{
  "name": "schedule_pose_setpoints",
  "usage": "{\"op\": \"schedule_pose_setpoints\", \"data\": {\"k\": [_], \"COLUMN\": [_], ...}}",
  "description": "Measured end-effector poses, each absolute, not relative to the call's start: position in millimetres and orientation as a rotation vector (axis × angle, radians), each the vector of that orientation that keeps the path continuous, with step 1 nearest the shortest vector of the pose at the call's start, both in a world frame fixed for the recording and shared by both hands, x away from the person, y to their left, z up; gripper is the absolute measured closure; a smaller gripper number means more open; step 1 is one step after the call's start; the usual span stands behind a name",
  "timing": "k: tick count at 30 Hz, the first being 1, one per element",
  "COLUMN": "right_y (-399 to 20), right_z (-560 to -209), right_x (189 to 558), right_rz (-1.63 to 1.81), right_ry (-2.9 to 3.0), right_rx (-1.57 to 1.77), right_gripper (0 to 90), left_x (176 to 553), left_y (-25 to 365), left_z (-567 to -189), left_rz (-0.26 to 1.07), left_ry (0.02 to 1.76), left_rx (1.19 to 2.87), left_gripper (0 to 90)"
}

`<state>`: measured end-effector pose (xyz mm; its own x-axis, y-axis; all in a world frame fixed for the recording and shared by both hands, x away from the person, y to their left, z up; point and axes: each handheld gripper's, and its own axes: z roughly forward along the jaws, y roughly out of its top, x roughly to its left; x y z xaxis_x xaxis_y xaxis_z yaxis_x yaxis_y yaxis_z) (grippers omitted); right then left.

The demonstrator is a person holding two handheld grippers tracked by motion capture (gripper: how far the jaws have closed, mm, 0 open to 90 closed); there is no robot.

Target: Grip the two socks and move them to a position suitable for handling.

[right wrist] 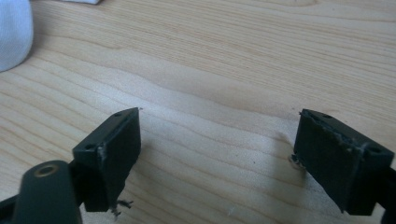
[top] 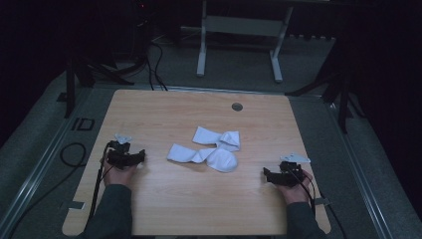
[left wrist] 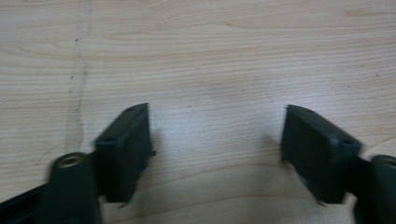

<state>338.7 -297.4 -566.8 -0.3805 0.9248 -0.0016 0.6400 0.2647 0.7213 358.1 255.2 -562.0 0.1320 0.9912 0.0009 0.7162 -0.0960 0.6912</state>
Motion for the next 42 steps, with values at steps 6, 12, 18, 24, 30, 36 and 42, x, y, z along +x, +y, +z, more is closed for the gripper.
{"op": "schedule_pose_setpoints", "data": {"k": [6, 12, 18, 24, 30, 36, 42], "right_y": [-299, -298, -291, -284, -280, -271, -263], "right_z": [-560, -551, -538, -535, -533, -532, -532], "right_x": [338, 333, 328, 327, 326, 325, 325], "right_rz": [0.884, 0.880, 0.883, 0.859, 0.849, 0.834, 0.822], "right_ry": [2.125, 2.144, 2.172, 2.209, 2.232, 2.254, 2.272], "right_rx": [1.454, 1.411, 1.320, 1.279, 1.257, 1.237, 1.215], "right_gripper": [24.5, 33.7, 46.9, 47.9, 47.5, 46.4, 45.3], "left_x": [355, 355, 358, 363, 367, 369, 369], "left_y": [252, 237, 217, 196, 175, 147, 122], "left_z": [-552, -539, -526, -520, -520, -524, -530], "left_rz": [0.634, 0.576, 0.536, 0.511, 0.476, 0.433, 0.387], "left_ry": [1.617, 1.521, 1.419, 1.336, 1.293, 1.226, 1.166], "left_rx": [1.894, 1.957, 2.009, 2.048, 2.067, 2.109, 2.145], "left_gripper": [54.4, 65.5, 84.8, 90.0, 90.0, 90.0, 89.9]}}
